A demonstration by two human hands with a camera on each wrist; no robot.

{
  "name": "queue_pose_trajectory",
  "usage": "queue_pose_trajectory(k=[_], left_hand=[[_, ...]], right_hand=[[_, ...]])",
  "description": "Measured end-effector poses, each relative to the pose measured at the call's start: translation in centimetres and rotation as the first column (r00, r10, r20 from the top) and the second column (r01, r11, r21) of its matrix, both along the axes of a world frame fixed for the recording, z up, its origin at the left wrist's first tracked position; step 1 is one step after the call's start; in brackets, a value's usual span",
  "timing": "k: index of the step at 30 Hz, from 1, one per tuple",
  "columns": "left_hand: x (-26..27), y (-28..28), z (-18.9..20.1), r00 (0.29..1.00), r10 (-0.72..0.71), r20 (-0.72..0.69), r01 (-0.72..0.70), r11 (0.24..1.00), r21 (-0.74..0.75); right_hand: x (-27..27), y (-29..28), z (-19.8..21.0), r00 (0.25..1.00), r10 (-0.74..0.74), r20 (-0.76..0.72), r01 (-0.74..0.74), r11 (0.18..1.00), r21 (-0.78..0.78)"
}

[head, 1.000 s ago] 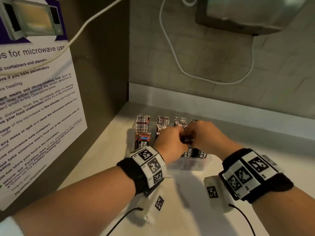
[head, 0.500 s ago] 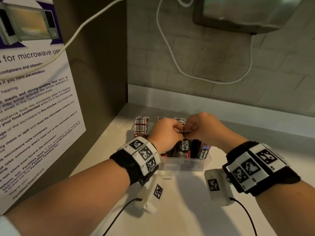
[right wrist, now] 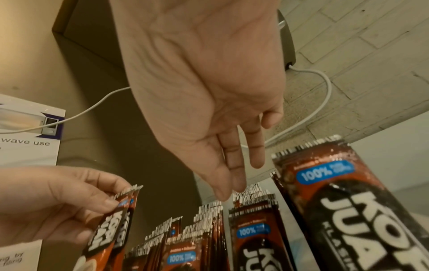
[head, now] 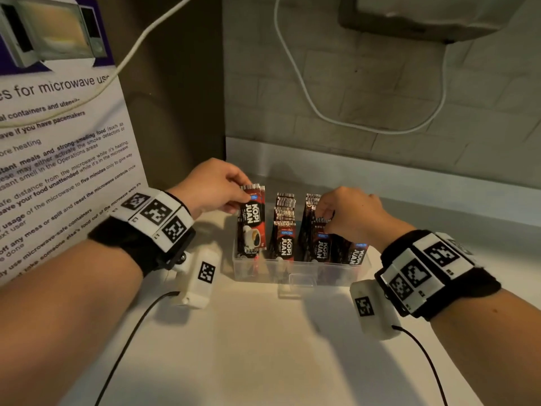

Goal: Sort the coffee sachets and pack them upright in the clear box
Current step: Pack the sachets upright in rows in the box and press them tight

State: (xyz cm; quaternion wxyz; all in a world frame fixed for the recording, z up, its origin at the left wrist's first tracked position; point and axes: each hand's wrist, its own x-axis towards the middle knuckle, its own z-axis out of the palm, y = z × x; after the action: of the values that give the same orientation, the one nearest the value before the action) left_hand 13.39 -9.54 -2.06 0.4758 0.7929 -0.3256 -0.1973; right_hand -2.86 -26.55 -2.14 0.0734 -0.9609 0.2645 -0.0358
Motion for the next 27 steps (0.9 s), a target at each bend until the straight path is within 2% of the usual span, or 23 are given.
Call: queue_pose_trajectory(k=[6,12,16,20,23,27], left_hand=[[-0.4,0.1,-2.9,0.998,0.020,0.052,-0.025,0.996,0.090],[-0.5,0.4,-3.2,0.986,0.028,0.166,-0.051,0.990,0.133],[-0.5,0.6,-3.3,0.972,-0.003,0.237,-0.049,0.976,0.214],[-0.7,0.8,-3.8,0.962,0.042,0.270,-0.097,0.976,0.194],[-1.0,1.0,-4.7,0.972,0.108,0.210,-0.152,0.966,0.210],[-1.5,0.9,-6.2,0.993,0.114,-0.043,-0.100,0.964,0.247]], right_hand=[[0.3,1.4,-0.2,0.998,0.034,0.056,-0.034,0.999,0.010],[2.2,4.5,-1.1,0.968,0.144,0.205,-0.185,0.962,0.199],[3.7,6.5,-2.2,0.979,0.137,0.153,-0.176,0.942,0.285],[4.9,7.3,-3.5,0.992,0.110,0.067,-0.125,0.950,0.285],[5.4,7.5,-4.1,0.996,0.083,0.026,-0.087,0.950,0.301],[6.2,7.6,-5.0,0.996,0.086,-0.035,-0.068,0.934,0.350]])
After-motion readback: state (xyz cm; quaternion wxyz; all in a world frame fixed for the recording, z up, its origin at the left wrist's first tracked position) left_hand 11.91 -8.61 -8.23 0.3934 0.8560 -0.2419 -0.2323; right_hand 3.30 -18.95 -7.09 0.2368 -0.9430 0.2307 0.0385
